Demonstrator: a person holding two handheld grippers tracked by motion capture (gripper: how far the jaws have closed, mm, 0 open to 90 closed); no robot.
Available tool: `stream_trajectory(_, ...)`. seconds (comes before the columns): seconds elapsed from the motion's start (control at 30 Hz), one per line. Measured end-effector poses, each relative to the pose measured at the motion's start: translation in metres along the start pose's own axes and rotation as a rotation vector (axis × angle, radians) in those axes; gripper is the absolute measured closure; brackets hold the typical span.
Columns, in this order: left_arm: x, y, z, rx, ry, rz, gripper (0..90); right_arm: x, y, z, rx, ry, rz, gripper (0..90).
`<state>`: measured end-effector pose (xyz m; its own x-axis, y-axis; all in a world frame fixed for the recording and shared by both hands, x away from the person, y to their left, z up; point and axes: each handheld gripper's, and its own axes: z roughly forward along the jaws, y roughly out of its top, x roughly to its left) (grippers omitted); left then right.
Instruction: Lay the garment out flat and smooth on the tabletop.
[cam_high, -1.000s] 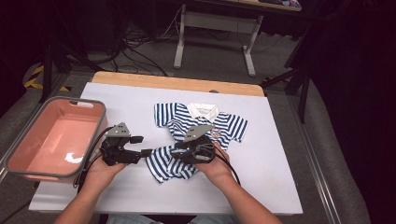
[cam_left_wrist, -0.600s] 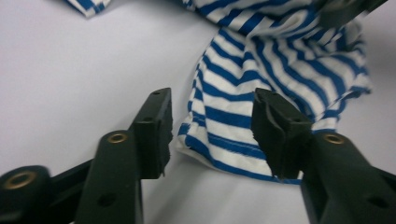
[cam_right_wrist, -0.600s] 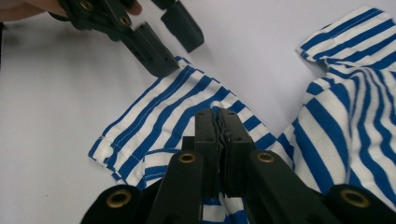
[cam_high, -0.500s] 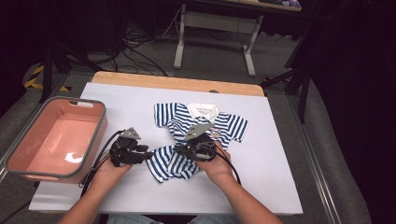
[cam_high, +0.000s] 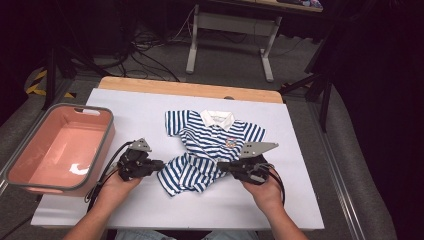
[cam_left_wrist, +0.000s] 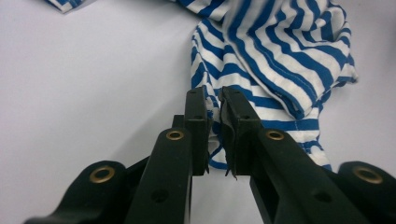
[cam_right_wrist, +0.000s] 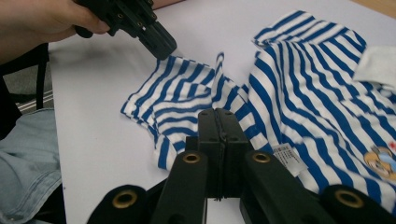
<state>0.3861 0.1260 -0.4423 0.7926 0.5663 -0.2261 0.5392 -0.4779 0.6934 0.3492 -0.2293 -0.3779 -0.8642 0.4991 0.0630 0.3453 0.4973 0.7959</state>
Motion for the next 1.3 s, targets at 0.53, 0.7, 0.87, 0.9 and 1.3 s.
stream_trajectory(0.53,0.0,-0.001,-0.004,-0.026,-0.023,0.009,81.9,-0.003,0.025,0.057,0.051,-0.023,-0.072,58.3)
stream_trajectory(0.7,-0.002,-0.001,-0.005,-0.029,-0.033,0.006,81.9,-0.008,0.034,0.084,0.085,-0.021,-0.086,59.3)
stream_trajectory(0.87,-0.003,0.0,-0.006,-0.037,-0.042,0.013,81.9,-0.011,0.031,0.096,0.162,-0.036,-0.074,84.2)
stream_trajectory(0.9,-0.004,0.0,-0.007,-0.041,-0.043,0.012,81.9,-0.011,0.03,0.094,0.167,-0.034,-0.067,88.0)
stream_trajectory(1.3,-0.019,-0.008,-0.019,-0.042,-0.07,0.04,81.9,0.005,0.002,0.005,0.019,-0.102,-0.077,88.4)
